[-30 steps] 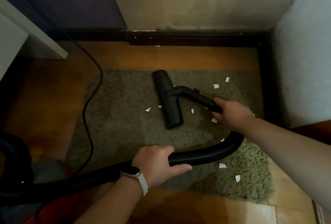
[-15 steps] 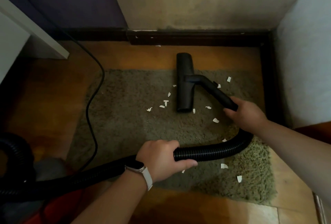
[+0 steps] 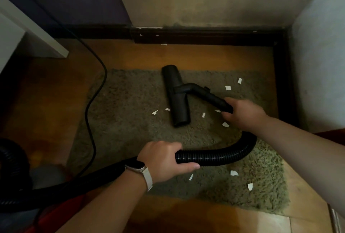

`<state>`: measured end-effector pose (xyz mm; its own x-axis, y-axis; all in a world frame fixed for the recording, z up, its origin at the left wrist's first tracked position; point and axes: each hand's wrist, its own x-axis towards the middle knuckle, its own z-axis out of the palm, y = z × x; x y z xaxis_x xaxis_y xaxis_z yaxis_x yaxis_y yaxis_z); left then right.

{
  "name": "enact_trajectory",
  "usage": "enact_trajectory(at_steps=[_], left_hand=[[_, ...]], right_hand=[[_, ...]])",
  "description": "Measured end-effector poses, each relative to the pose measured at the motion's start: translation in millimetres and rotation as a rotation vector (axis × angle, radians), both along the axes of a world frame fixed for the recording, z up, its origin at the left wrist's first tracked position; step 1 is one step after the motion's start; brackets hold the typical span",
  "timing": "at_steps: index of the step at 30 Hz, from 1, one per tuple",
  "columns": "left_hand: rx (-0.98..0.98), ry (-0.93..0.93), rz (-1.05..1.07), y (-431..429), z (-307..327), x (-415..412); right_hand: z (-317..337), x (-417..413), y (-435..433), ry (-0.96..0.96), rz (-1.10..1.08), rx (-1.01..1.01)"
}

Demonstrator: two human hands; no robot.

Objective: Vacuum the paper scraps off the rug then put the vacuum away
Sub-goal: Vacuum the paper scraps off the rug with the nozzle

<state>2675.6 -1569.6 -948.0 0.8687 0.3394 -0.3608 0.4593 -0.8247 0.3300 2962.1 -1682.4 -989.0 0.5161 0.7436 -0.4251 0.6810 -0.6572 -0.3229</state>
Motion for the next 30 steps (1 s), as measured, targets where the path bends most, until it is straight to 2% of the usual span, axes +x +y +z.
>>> enact_trajectory(at_steps=[13, 17, 24, 30], left_hand=[[-0.014, 0.019, 0.021, -3, 2, -31], [-0.039, -0.008, 0.036, -6, 5, -29], [-0.015, -0.071, 0.046, -7, 9, -14], [0.004, -0.051, 0.031, -7, 6, -19]], right_hand=[[15, -40, 35, -0.066, 0.254, -0.032], [21, -31, 30, -0.080, 0.231, -0.028], [27, -5, 9, -0.107, 0.064, -0.006], [20, -19, 10, -0.044, 0.139, -0.061]])
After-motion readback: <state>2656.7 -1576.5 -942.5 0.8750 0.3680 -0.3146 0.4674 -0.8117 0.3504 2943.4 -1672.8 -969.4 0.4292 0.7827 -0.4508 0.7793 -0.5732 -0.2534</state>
